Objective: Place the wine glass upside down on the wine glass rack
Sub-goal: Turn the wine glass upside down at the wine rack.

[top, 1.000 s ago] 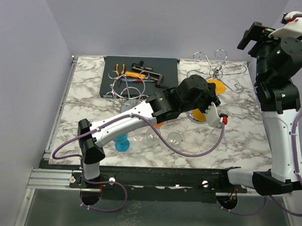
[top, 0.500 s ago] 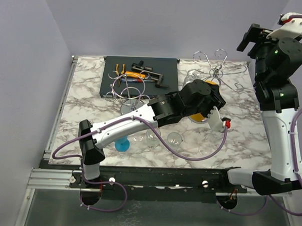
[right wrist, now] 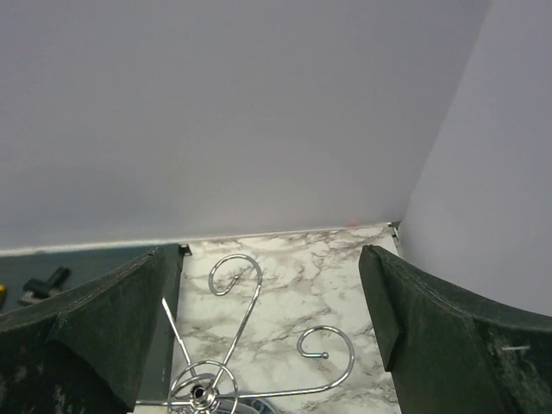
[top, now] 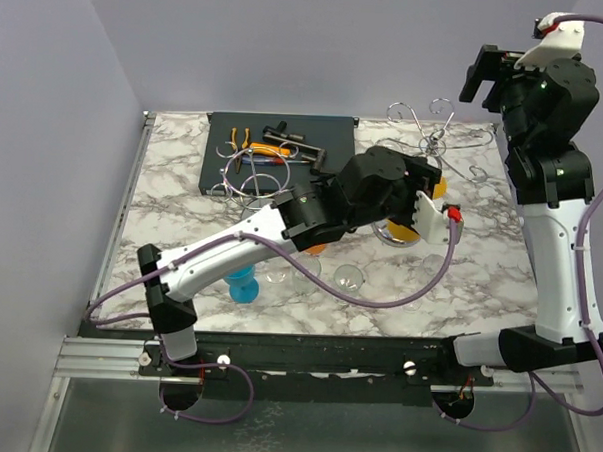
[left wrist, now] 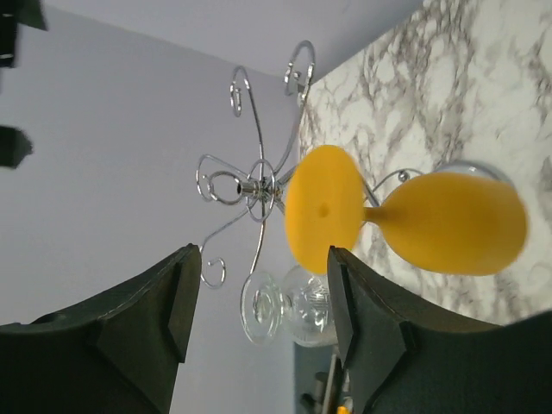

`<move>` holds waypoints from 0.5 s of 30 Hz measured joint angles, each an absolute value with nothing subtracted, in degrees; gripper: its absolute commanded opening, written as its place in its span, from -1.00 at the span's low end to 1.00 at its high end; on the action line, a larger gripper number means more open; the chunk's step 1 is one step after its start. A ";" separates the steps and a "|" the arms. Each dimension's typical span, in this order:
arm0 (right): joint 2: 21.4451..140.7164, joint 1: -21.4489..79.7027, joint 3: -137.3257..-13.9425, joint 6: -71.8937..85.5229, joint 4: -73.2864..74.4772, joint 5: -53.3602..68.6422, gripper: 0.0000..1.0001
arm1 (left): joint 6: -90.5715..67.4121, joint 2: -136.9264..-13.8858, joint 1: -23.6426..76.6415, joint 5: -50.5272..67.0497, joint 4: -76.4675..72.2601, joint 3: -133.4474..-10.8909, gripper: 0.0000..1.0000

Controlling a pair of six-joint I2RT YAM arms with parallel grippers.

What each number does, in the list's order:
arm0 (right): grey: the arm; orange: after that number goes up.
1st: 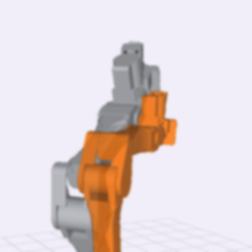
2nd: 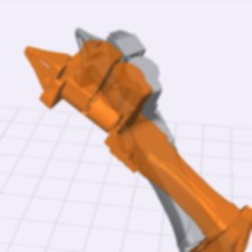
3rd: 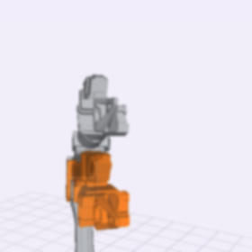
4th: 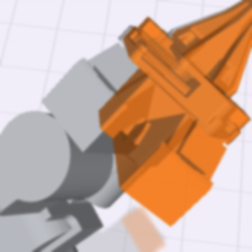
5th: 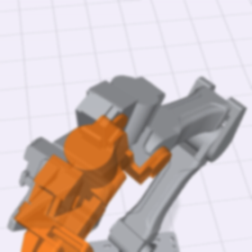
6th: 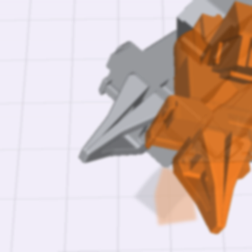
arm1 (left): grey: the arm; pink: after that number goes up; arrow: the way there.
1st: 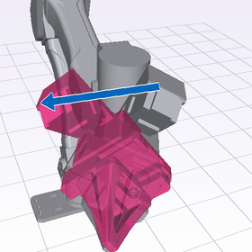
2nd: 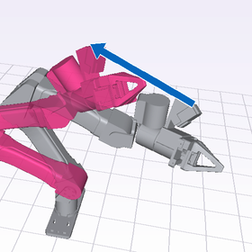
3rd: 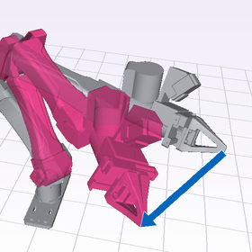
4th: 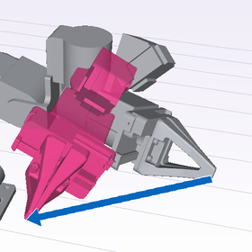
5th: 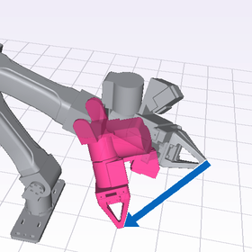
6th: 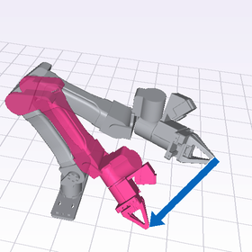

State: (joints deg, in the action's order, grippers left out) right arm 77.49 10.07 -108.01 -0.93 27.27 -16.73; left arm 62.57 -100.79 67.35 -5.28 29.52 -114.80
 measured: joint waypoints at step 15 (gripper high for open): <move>83.70 5.50 -110.24 -3.44 37.23 1.30 0.99 | 37.54 -87.77 58.67 -3.88 29.28 -115.13 0.29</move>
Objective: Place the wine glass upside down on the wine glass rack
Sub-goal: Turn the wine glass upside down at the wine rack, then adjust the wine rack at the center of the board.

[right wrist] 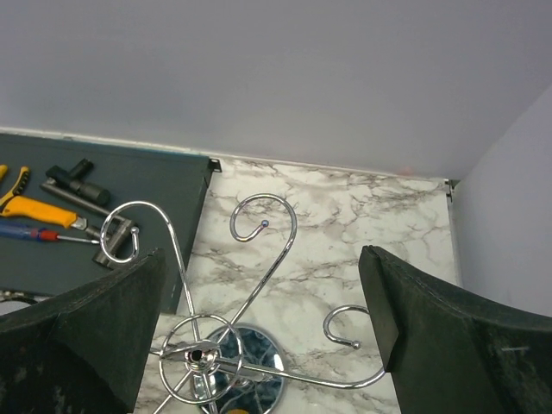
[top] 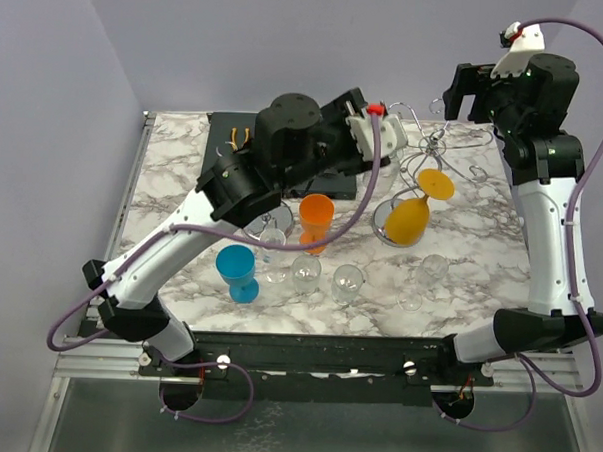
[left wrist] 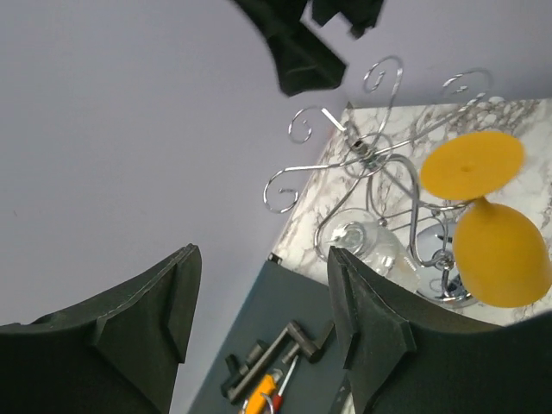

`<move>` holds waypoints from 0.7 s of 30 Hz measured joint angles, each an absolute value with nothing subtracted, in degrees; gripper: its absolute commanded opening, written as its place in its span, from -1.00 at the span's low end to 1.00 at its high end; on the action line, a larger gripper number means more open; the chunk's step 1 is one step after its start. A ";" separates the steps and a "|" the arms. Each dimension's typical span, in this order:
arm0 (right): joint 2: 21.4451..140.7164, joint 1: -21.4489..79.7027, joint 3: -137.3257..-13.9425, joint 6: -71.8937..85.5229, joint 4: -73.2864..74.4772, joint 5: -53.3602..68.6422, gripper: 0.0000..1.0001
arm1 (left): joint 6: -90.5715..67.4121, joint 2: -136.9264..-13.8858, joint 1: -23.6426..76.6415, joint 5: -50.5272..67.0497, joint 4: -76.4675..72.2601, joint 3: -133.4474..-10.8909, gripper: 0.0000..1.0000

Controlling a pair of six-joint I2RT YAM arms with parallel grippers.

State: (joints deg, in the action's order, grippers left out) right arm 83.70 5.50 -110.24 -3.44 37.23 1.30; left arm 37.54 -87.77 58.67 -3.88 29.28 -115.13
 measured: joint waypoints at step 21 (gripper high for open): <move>85.14 2.50 -102.04 -6.46 39.97 19.27 0.75 | 18.33 -101.08 44.16 1.15 36.25 -129.36 0.24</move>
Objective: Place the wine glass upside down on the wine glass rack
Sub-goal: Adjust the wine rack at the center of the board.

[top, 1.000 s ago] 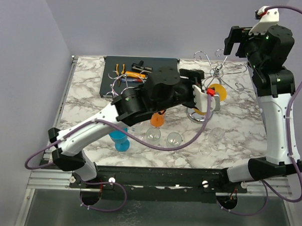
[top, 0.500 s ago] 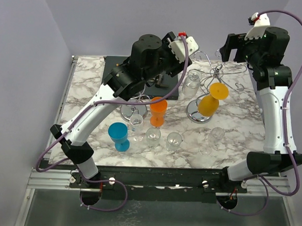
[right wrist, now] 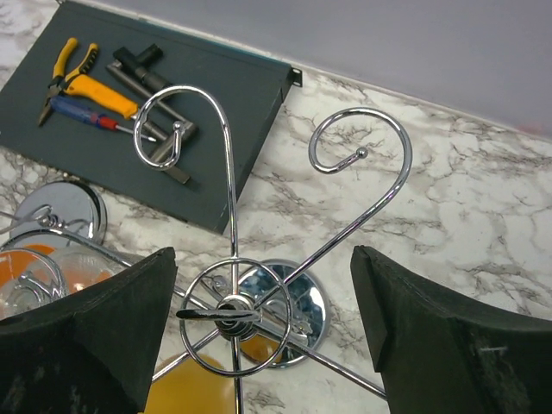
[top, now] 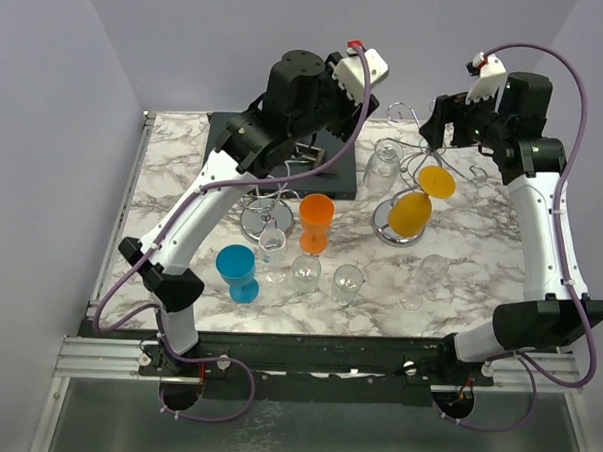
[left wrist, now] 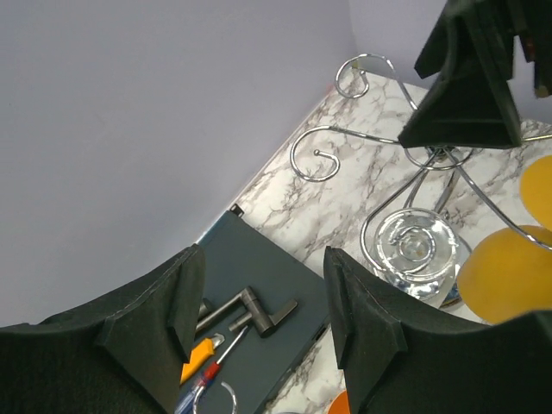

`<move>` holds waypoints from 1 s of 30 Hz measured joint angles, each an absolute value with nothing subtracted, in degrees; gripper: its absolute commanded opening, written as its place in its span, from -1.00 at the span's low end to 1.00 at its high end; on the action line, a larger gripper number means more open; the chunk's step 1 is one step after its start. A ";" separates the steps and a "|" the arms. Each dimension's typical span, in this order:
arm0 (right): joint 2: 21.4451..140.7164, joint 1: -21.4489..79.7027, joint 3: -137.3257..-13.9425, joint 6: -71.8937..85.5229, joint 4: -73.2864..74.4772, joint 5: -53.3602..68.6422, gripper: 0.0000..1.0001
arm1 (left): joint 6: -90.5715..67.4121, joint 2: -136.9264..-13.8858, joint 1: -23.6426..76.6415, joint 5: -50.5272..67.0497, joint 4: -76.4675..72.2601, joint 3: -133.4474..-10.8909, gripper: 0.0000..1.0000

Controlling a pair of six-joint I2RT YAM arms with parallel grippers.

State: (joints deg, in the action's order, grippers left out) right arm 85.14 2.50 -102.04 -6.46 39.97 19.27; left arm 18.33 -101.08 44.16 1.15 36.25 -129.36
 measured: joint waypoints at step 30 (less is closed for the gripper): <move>84.31 2.24 -97.91 -9.63 39.72 27.33 -0.52 | 16.16 -114.87 40.91 4.73 38.83 -138.61 0.19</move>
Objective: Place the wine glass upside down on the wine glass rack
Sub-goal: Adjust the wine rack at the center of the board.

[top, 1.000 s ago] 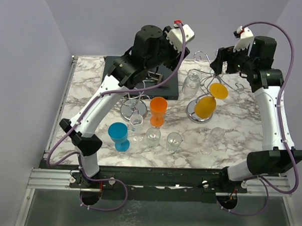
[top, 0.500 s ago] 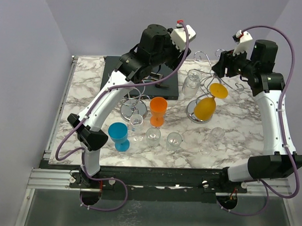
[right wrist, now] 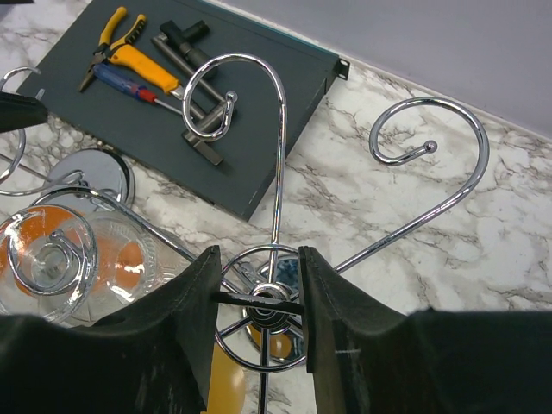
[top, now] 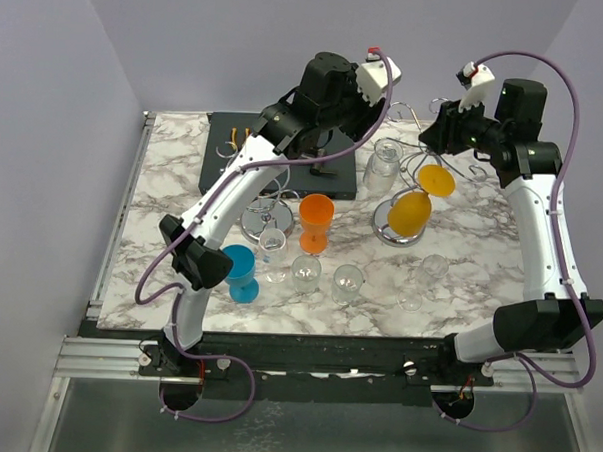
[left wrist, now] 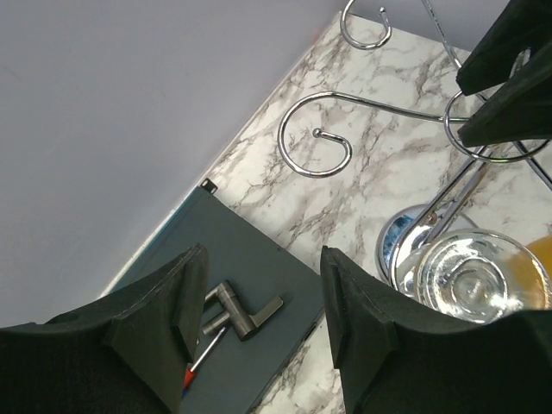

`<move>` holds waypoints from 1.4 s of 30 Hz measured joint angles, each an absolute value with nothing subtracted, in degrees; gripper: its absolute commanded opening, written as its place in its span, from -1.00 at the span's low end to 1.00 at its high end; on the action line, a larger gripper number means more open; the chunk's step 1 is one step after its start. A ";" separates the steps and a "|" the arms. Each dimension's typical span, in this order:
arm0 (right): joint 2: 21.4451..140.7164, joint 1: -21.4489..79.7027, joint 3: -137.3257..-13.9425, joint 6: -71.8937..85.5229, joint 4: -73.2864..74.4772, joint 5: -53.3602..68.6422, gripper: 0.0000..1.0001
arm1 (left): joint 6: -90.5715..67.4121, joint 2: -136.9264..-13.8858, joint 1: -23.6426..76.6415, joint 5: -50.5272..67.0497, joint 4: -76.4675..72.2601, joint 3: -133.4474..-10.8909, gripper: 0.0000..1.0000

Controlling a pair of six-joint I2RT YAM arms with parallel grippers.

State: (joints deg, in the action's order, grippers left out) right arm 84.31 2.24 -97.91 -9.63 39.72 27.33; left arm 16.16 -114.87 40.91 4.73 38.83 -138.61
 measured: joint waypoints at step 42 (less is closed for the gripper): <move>83.61 6.52 -92.07 5.93 24.97 -0.62 -0.99 | 15.86 -116.75 40.53 3.14 36.36 -142.06 0.20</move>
State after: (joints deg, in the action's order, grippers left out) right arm 83.61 6.52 -92.07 5.93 24.97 -0.62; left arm 15.86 -116.75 40.53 3.14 36.36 -142.06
